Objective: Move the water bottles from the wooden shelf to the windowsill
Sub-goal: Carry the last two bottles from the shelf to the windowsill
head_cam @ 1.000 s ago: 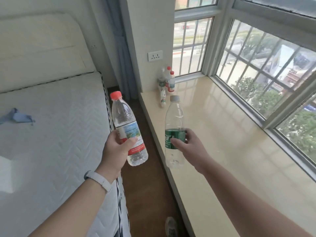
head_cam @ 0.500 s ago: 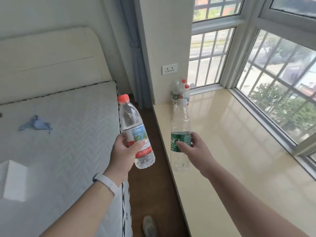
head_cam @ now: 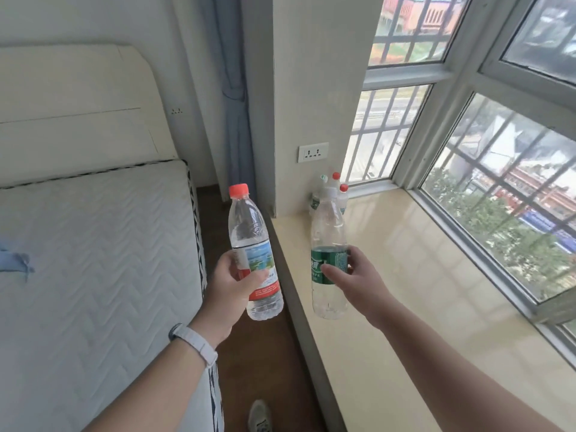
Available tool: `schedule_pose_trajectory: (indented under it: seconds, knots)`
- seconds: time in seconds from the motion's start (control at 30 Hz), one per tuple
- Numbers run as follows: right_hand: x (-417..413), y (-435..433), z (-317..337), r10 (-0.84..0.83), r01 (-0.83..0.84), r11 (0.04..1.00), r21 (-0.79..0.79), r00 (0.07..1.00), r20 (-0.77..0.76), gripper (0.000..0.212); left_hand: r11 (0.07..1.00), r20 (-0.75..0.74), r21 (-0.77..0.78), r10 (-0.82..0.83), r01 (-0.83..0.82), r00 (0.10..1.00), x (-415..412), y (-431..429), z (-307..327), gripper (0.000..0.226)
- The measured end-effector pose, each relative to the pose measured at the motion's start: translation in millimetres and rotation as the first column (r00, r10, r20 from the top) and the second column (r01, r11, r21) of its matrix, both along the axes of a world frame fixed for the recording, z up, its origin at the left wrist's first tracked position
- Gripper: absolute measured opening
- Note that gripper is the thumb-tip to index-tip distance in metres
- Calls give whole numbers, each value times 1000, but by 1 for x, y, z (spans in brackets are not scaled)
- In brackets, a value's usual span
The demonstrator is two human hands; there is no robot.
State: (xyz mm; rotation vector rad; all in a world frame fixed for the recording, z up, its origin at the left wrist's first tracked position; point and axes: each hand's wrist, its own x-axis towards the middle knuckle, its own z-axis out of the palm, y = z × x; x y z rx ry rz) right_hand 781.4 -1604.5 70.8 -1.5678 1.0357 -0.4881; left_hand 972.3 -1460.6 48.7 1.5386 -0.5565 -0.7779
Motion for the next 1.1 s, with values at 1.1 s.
schedule_pose_trajectory:
  seconds: [1.1]
  knots:
    - [130, -208, -70, -136, 132, 986, 107, 990, 35, 31, 955, 35, 230, -199, 186, 979, 139, -222, -33, 41]
